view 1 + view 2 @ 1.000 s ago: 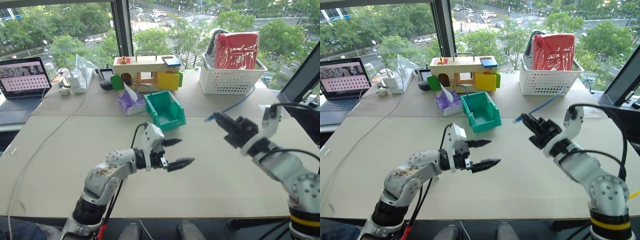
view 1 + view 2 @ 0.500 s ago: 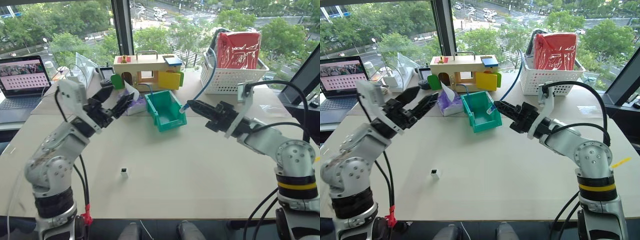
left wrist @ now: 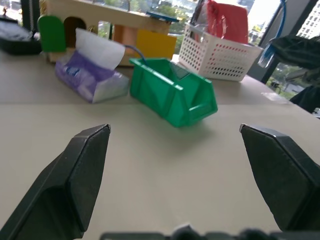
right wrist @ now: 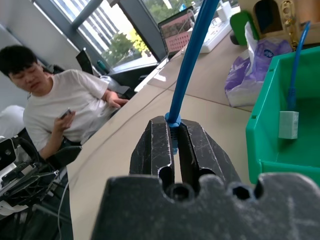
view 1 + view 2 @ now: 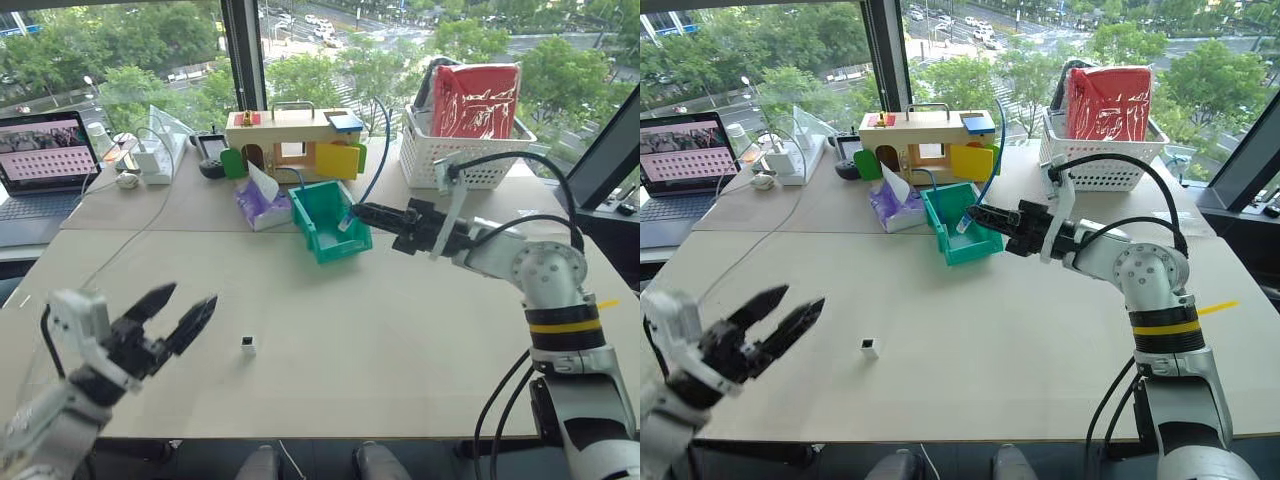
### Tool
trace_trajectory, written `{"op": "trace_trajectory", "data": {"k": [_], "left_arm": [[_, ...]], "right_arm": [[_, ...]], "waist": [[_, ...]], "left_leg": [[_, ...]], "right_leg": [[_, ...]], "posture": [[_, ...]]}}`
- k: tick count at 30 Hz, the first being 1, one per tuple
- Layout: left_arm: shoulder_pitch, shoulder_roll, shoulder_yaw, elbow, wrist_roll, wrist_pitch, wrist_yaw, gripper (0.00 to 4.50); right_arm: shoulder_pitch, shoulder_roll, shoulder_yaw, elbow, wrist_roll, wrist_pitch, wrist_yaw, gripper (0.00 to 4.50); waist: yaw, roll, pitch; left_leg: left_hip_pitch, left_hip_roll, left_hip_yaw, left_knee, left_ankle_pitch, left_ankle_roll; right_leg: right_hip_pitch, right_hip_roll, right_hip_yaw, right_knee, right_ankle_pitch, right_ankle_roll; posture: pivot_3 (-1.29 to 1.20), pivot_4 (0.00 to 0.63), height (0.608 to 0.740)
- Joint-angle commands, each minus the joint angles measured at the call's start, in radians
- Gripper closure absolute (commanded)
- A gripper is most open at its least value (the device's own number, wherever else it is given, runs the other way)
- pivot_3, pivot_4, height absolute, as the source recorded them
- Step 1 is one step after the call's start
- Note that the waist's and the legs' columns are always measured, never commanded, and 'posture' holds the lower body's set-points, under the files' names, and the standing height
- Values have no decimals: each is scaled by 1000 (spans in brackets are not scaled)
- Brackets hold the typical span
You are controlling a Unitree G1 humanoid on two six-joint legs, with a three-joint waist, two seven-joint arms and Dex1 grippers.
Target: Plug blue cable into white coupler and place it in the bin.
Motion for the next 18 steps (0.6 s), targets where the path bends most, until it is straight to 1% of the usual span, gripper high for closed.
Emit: {"op": "trace_trajectory", "data": {"k": [1, 4, 7, 11, 18], "left_arm": [[70, -93, -137, 44, 222, -247, -14, 20], [87, -128, -259, 90, 347, -349, 11, 20], [61, -152, -333, 146, 427, -391, 62, 20], [29, -161, -391, 218, 470, -409, 104, 20], [-36, -139, -433, 317, 495, -399, 132, 20]], "right_arm": [[-31, -4, -64, -33, -8, 29, 32, 4500], [-22, 4, -83, -52, -17, 46, 23, 4500], [-8, 11, -108, -78, -14, 67, 5, 4500], [7, 15, -141, -106, -17, 90, -19, 4500], [28, 11, -193, -157, -2, 130, -69, 4500]], "waist": [[-4, 1, 0], [-21, 1, -1], [-29, 1, -1], [-31, 3, -1], [-30, 4, -1]], "left_leg": [[0, 0, 1, 0, 0, 0], [0, 0, 6, -1, -1, 1], [-2, 0, 6, -1, -3, 2], [-2, 0, 6, -2, -5, 5], [-2, 0, 5, -2, -6, 5]], "right_leg": [[0, 0, 1, -1, -1, -3], [-1, -1, 4, -4, 0, -2], [-1, -2, 4, -5, 1, 3], [-2, -1, 5, -4, 1, 3], [-3, -1, 4, -4, 0, 4]], "posture": [[0, 150, 733], [0, 150, 733], [0, 150, 733], [0, 150, 733], [0, 150, 733]]}}
